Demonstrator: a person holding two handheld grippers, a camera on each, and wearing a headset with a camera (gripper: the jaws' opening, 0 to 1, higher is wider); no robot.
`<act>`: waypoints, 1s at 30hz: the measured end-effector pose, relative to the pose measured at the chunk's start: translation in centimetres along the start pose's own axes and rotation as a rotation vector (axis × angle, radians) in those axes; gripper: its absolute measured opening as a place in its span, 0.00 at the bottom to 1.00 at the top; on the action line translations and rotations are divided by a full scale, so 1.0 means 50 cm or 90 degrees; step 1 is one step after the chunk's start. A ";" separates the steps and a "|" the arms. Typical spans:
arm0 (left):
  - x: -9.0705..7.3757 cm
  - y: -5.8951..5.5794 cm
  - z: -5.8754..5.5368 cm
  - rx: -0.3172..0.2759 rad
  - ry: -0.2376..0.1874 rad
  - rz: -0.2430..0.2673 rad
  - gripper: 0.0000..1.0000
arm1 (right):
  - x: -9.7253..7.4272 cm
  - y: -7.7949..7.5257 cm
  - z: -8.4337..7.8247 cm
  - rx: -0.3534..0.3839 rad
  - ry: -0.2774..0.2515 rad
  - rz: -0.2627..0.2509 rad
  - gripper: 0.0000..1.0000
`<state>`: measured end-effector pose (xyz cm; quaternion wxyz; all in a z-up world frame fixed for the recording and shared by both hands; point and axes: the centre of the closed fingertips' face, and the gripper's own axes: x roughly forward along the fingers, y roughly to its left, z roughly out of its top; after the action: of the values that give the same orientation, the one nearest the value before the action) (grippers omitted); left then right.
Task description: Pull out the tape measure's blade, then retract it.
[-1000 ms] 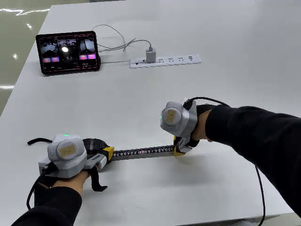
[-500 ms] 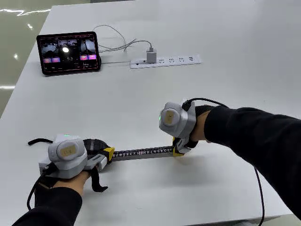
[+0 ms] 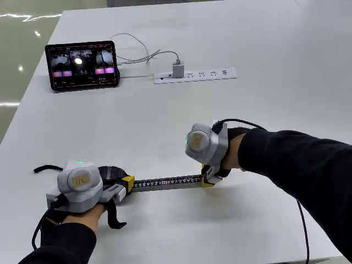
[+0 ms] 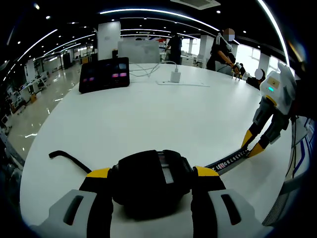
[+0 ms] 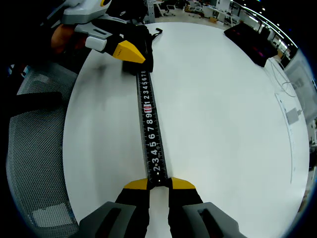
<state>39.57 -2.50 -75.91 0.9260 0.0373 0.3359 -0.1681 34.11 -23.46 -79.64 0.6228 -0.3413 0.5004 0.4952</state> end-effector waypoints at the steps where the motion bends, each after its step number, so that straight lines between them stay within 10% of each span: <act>1: 0.000 0.000 0.000 0.000 0.000 0.000 0.59 | 0.000 0.000 0.000 0.000 0.000 0.000 0.09; 30: 0.001 0.001 0.001 -0.001 0.002 0.000 0.59 | 0.003 0.000 0.014 -0.001 0.000 0.001 0.09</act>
<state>39.65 -2.49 -75.93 0.9255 0.0370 0.3373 -0.1682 34.32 -22.75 -79.60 0.6224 -0.3413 0.5001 0.4960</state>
